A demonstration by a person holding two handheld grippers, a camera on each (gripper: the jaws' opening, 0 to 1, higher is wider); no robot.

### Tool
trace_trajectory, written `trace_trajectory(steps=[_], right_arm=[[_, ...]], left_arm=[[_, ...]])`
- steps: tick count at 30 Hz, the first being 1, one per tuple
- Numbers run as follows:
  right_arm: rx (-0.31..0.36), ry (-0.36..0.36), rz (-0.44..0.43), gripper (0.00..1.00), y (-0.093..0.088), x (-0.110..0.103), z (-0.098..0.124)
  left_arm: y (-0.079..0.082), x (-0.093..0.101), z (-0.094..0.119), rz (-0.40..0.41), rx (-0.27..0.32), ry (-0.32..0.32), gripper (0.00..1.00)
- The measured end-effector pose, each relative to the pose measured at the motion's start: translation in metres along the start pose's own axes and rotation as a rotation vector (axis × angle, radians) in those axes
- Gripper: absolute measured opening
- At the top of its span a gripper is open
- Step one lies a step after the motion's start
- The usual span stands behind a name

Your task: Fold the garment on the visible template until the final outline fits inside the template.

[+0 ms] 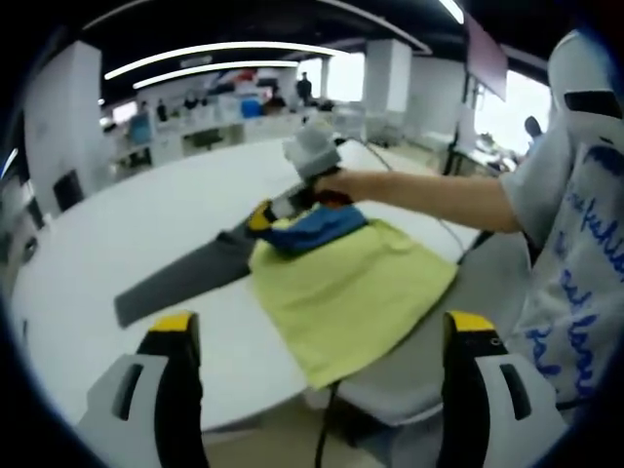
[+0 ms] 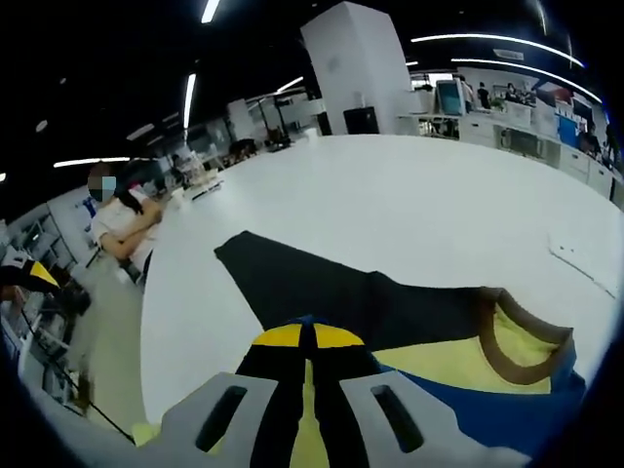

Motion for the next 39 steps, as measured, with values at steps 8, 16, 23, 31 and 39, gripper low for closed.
trace_trajectory(steps=[8, 16, 23, 31, 39], right_arm=[[0.042, 0.015, -0.005, 0.11, 0.008, -0.003, -0.001], [0.022, -0.013, 0.001, 0.17, -0.005, 0.007, 0.015], [-0.013, 0.043, 0.052, 0.17, -0.024, -0.019, 0.007], [-0.044, 0.024, 0.148, 0.22, -0.043, -0.029, -0.018], [-0.053, -0.021, 0.239, 0.22, -0.023, -0.003, -0.042]], left_arm=[[-0.001, -0.002, 0.001, 0.010, 0.013, 0.010, 0.99], [-0.005, -0.005, 0.001, 0.025, 0.023, 0.016, 0.99], [-0.007, -0.006, -0.001, 0.030, 0.024, 0.008, 0.99], [-0.012, -0.014, 0.005, 0.042, 0.021, 0.016, 0.99], [-0.015, -0.027, 0.009, 0.059, 0.037, 0.015, 0.99]])
Point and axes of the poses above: the point that each gripper's makers call its tool centre point, and the gripper's own axes: z roughly backward along the fingers, x roughly to its right, y roughly out of its top, the point moved 6 cm from there along z, roughly backward along the fingers, and after that the axes turned 13 degrees about x, right-handed, at the moved point
